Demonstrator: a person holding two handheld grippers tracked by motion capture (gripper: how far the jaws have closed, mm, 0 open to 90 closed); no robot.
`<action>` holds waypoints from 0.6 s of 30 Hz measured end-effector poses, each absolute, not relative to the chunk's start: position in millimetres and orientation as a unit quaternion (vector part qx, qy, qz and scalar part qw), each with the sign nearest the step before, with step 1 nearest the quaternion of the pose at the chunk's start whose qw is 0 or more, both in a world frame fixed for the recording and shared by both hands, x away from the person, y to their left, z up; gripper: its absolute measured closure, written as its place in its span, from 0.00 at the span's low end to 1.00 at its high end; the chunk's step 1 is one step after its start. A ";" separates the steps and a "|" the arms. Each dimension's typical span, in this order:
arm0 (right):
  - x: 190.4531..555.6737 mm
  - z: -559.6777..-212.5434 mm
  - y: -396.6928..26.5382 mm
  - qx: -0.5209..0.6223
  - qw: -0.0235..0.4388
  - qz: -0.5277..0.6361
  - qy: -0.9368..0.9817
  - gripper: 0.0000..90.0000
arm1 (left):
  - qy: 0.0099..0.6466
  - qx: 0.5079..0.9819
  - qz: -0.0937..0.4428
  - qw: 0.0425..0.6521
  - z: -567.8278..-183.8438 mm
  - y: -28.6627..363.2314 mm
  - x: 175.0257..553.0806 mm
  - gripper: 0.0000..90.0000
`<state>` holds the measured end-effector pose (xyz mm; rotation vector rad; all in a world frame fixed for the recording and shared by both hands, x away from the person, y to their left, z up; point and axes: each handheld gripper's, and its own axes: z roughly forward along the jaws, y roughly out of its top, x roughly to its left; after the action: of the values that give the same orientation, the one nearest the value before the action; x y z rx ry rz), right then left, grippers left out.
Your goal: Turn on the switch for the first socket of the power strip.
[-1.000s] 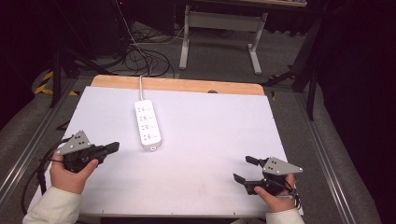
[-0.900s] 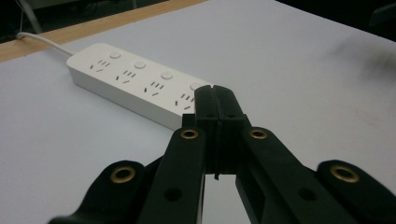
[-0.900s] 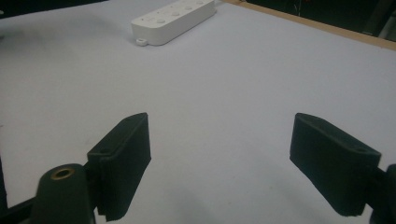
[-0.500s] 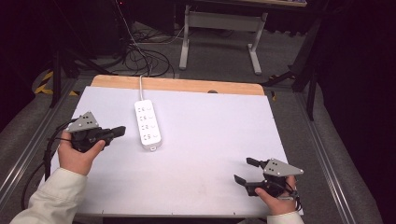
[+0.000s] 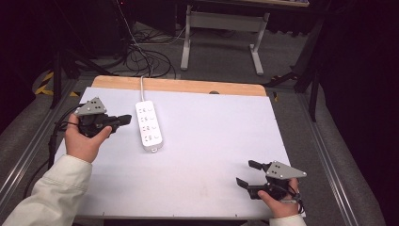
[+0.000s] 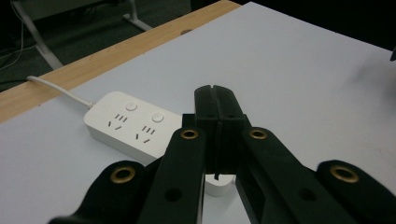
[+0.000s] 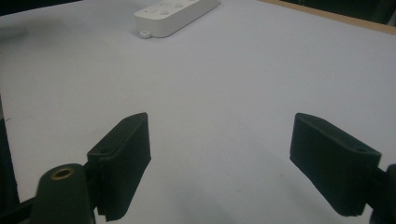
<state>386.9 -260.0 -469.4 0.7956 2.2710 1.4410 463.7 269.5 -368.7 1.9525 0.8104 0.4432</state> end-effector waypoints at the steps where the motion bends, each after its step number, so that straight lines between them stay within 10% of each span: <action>1: 387.7 -469.9 -258.9 0.280 0.166 0.505 0.799 0.23 | 0.331 0.798 0.184 0.469 -367.8 269.4 466.0 1.00; 18: 390.7 -470.9 -255.9 0.273 0.161 0.503 0.804 0.23 | 0.369 0.788 0.174 0.461 -377.7 261.3 511.0 1.00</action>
<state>390.7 -255.9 -470.9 0.7810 2.2965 1.4359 511.0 261.3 -377.7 1.9393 0.9085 0.4277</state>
